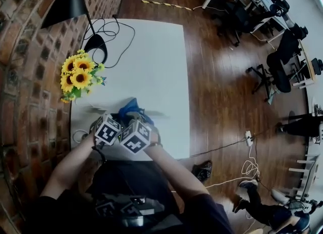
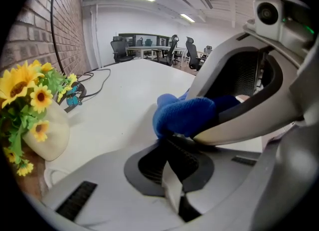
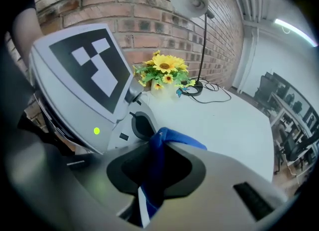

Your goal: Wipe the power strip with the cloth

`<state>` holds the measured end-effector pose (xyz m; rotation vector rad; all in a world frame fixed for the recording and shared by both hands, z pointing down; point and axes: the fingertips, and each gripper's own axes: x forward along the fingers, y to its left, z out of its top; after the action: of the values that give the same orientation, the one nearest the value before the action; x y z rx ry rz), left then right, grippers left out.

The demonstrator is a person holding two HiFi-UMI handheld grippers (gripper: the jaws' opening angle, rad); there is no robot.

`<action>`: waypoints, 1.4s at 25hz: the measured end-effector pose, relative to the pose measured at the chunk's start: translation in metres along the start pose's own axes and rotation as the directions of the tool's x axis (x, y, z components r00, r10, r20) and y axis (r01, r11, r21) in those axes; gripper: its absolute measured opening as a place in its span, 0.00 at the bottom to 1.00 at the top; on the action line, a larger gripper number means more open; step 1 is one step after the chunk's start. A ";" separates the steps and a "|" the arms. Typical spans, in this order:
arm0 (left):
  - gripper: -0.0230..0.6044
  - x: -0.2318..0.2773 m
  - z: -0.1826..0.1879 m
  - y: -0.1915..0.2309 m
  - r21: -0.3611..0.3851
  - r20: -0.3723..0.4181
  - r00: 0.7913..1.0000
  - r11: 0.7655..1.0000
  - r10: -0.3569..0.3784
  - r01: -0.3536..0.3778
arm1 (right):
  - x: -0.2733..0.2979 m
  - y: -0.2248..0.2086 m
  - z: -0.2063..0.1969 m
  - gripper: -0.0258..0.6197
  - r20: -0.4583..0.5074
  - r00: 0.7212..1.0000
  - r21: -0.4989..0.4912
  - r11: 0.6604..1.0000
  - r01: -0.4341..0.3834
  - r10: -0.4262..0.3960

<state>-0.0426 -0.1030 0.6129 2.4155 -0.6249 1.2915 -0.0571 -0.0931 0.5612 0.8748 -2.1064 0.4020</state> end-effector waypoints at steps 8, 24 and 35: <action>0.05 0.002 0.001 -0.002 0.040 -0.002 0.999 0.998 0.038 -0.038 | -0.008 -0.009 -0.004 0.13 0.104 0.994 0.161 0.987 -0.030 0.013; 0.05 0.003 0.000 -0.011 0.087 -0.044 0.996 0.994 0.076 -0.072 | -0.023 -0.011 -0.021 0.13 0.155 0.986 0.137 0.990 0.034 -0.056; 0.05 0.002 0.000 -0.011 0.064 -0.054 0.992 0.992 0.113 -0.110 | -0.045 -0.027 -0.050 0.13 0.156 0.982 0.134 0.987 0.088 -0.108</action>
<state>-0.0359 -0.0941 0.6137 2.4123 -0.7232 1.4397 0.0103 -0.0648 0.5571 1.1142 -2.1936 0.4289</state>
